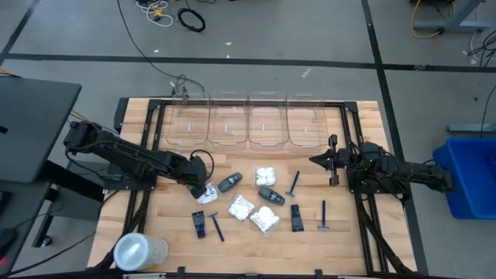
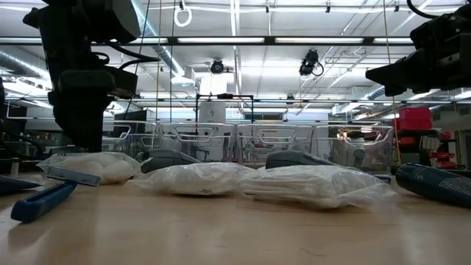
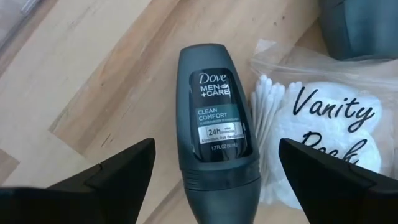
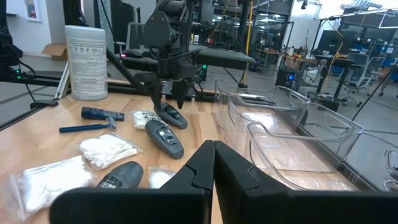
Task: Pick & Place Travel size toiletries
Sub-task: Put the left gray deodorant into the left transparent bin
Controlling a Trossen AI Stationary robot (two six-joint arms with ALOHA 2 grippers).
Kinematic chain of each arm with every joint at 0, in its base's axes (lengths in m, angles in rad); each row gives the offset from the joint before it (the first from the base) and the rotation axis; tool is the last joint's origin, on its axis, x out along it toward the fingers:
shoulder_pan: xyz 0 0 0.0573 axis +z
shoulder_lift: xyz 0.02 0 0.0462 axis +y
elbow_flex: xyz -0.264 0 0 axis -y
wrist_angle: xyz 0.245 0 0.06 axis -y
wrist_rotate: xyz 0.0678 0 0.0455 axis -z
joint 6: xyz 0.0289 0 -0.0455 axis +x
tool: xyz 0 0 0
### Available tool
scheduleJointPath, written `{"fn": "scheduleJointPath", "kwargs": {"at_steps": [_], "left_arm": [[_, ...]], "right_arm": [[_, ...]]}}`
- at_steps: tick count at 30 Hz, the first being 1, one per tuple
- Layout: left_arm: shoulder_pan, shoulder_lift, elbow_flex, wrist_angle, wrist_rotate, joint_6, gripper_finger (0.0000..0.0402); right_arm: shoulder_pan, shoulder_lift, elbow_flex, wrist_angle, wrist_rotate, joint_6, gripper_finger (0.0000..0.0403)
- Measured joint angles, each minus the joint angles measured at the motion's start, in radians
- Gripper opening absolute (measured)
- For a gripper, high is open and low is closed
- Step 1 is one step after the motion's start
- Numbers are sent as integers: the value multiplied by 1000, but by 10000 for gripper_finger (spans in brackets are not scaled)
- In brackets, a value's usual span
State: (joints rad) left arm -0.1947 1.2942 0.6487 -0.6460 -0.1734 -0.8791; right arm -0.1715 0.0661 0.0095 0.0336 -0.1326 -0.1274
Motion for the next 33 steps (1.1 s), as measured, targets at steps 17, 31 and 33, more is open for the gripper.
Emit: {"fn": "scheduleJointPath", "kwargs": {"at_steps": [17, 31, 33], "left_arm": [[0, 0, -84, 17, 9, 23, 352], [0, 0, -85, 71, 12, 94, 352], [0, 0, -85, 69, 18, 104, 352]], "right_arm": [[0, 0, 0, 0, 0, 0, 13], [0, 0, 0, 0, 0, 0, 14], [0, 0, 0, 0, 0, 0, 13]]}}
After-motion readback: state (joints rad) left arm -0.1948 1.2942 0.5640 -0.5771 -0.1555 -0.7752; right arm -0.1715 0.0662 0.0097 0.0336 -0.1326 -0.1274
